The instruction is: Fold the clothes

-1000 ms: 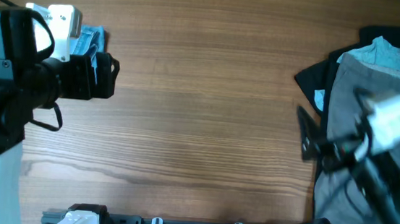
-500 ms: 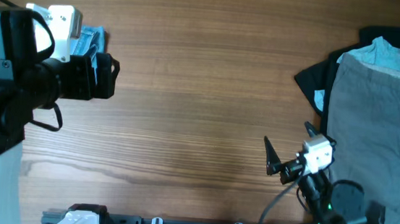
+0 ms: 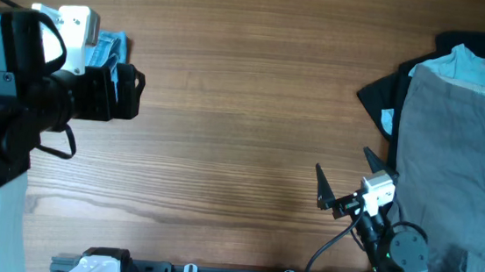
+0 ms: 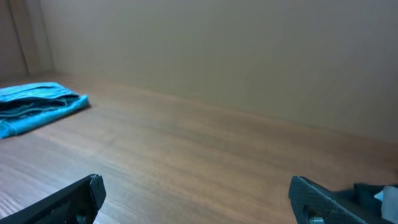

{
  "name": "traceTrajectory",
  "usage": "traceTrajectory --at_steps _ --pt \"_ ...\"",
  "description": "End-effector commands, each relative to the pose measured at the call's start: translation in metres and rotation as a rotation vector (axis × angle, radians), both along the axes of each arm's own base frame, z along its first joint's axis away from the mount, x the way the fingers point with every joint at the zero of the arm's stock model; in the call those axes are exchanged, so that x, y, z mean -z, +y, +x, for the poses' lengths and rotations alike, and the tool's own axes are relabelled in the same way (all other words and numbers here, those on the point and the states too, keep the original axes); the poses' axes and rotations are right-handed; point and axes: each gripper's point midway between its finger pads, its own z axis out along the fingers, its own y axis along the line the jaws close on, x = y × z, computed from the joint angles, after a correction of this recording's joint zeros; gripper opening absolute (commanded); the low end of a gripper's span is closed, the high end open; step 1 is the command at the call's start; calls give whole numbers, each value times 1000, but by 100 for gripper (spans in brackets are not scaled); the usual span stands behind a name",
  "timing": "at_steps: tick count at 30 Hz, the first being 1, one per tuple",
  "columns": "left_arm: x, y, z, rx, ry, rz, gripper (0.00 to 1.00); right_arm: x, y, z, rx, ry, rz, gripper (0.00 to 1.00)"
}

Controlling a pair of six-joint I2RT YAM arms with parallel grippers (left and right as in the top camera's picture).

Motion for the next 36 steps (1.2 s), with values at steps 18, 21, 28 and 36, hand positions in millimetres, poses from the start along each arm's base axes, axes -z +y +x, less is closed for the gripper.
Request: traceTrajectory --at_steps 18,21,28,36 --pt "0 0 0 15 -4 16 100 1 1 -1 -9 -5 15 100" --pt "-1 -1 0 18 -8 17 100 1 1 -1 -9 -5 15 100" --pt "-31 4 -8 -11 -177 41 100 1 1 -1 -9 -5 15 100" --pt "-44 4 -23 -17 -525 31 100 1 1 -1 -9 -5 15 100"
